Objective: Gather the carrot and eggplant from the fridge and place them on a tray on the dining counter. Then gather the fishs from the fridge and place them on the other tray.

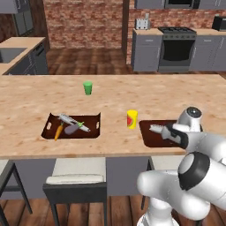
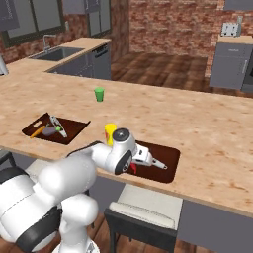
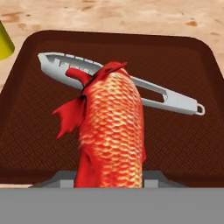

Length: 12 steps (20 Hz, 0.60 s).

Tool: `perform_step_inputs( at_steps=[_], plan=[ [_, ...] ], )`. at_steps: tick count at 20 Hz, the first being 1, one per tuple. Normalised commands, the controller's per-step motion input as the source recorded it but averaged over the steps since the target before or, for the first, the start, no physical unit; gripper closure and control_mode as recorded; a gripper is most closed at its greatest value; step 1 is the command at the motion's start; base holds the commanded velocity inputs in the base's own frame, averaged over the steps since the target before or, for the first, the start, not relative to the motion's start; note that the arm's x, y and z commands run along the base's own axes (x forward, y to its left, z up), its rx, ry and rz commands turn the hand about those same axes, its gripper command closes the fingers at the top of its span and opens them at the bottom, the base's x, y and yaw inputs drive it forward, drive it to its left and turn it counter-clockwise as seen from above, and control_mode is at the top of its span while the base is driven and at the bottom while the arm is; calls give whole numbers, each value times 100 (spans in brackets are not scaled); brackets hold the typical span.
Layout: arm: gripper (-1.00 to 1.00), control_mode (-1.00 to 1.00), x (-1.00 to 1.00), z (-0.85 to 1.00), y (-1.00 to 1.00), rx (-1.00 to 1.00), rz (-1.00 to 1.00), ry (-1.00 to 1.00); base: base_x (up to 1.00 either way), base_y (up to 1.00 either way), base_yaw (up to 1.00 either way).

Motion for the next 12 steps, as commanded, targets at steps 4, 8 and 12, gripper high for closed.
perform_step_inputs(
  at_steps=[4, 8, 12],
  plan=[
    [100, -100, 22, -19, 0, 0, 0, 0, 0, 0, 0],
    [100, -100, 19, -17, 0, 0, 0, 0, 0, 0, 0],
    [100, -100, 16, -18, 0, 0, 1, 0, 0, 0, 0]
  ],
)
